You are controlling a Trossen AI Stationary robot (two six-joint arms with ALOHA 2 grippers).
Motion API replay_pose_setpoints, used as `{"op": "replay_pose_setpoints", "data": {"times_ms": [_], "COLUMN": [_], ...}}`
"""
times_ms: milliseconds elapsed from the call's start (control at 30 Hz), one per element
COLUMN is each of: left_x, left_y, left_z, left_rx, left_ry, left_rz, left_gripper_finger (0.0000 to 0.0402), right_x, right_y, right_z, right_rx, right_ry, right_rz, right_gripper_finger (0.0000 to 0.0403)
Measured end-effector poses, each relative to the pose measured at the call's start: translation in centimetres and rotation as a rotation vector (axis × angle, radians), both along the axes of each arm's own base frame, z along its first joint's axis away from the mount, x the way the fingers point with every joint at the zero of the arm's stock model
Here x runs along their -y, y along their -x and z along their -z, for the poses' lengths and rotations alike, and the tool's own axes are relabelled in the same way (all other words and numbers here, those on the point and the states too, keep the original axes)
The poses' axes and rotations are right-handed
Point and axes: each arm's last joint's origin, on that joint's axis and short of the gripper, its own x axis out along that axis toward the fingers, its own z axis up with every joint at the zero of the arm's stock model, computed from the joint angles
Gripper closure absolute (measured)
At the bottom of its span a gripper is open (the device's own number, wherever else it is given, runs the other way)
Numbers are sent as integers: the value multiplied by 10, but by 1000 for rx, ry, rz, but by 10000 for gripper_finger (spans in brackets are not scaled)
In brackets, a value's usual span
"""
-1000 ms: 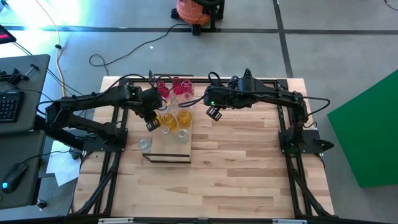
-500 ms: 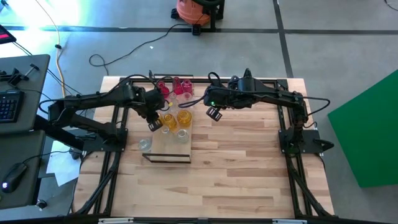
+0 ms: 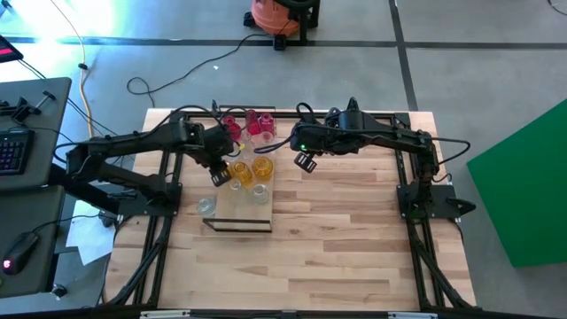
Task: Sort vases onto shelf
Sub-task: Put the yellow vase on the shelf aligned with the other yellow vase, then adjust the yellow vases on the shelf
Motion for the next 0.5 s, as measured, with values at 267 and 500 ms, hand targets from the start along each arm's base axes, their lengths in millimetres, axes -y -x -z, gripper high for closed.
{"op": "replay_pose_setpoints", "data": {"times_ms": [267, 500], "left_x": [3, 8], "left_y": [8, 25], "left_z": [-7, -17], "left_rx": [21, 43], "left_ry": [-3, -12], "left_rz": [1, -6], "left_gripper_finger": [277, 277], "right_x": [0, 0], "right_y": [0, 0], "right_z": [0, 0], "right_rx": [-1, -1], "right_ry": [-1, -3], "right_rz": [-2, -2], "right_gripper_finger": [403, 403]}}
